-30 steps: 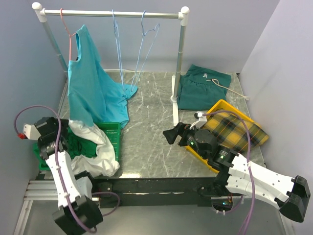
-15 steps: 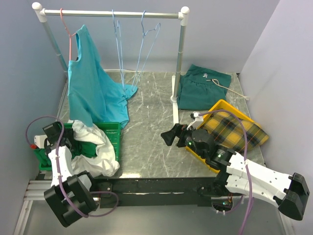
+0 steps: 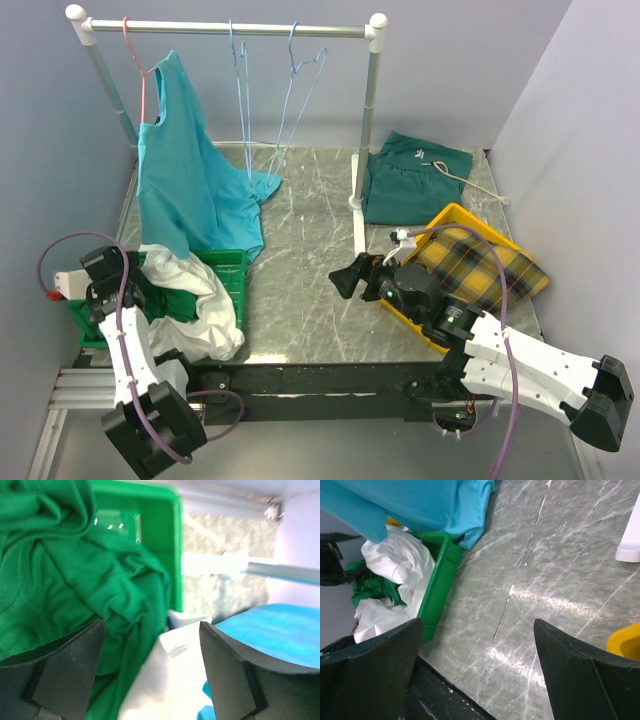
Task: Place the t-shirt on the hanger
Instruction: Pick up the T-shirt and place it in the bin.
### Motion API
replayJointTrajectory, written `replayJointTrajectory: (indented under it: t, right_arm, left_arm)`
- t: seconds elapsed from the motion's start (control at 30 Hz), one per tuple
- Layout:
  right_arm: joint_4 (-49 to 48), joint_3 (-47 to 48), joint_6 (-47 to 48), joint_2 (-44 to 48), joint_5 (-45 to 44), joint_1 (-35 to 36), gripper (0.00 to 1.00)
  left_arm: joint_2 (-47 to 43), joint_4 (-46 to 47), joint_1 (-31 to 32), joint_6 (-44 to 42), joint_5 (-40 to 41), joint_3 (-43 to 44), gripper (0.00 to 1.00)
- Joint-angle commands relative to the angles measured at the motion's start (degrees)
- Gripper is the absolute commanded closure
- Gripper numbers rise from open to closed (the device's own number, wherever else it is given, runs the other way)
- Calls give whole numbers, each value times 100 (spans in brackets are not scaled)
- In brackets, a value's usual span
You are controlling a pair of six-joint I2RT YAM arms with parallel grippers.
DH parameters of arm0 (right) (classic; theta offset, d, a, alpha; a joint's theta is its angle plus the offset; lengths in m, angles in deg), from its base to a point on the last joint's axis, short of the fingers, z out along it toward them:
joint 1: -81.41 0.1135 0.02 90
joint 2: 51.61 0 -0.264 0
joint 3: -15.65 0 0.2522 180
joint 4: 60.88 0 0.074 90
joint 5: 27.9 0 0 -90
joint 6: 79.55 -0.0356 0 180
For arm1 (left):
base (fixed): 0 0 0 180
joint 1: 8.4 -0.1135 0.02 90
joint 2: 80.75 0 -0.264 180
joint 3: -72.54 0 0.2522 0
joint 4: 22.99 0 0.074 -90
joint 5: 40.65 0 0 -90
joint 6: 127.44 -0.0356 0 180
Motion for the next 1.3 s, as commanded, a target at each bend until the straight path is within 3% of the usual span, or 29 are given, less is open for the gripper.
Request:
replayJointTrajectory:
  t: [0.0,0.2,0.5,0.77,0.8,0.83,0.93,1.1,1.27]
  right_arm:
    - [-87,96,155,-71,154,-28,0]
    - [177,175,243,8,120,-28,0]
    - [63,105,138,-62,207,-28,0]
    - [115,140,155,-10,234,-28,0]
    - [124,140,155,17,225,-28,0]
    - [124,140,155,34,216,-28,0]
    - [151,122,147,105,190,-28,0]
    - [142,113,155,157,137,-37,0]
    - [124,183,182,105,172,-19,0]
  left_arm:
    - [-11,-106,-14,174,375,382,17]
    - [490,95,-49,666,129,276,20]
    - [982,-19,-40,1018,542,479,32]
    - [1404,473,21,1062,288,-57,65]
    - [1404,473,13,1054,244,-92,71]
    - [1370,456,21,975,226,-75,84]
    - [1037,290,56,721,199,153,99]
    - [597,-589,258,123,603,1249,99]
    - [-115,-836,303,-89,788,1708,99]
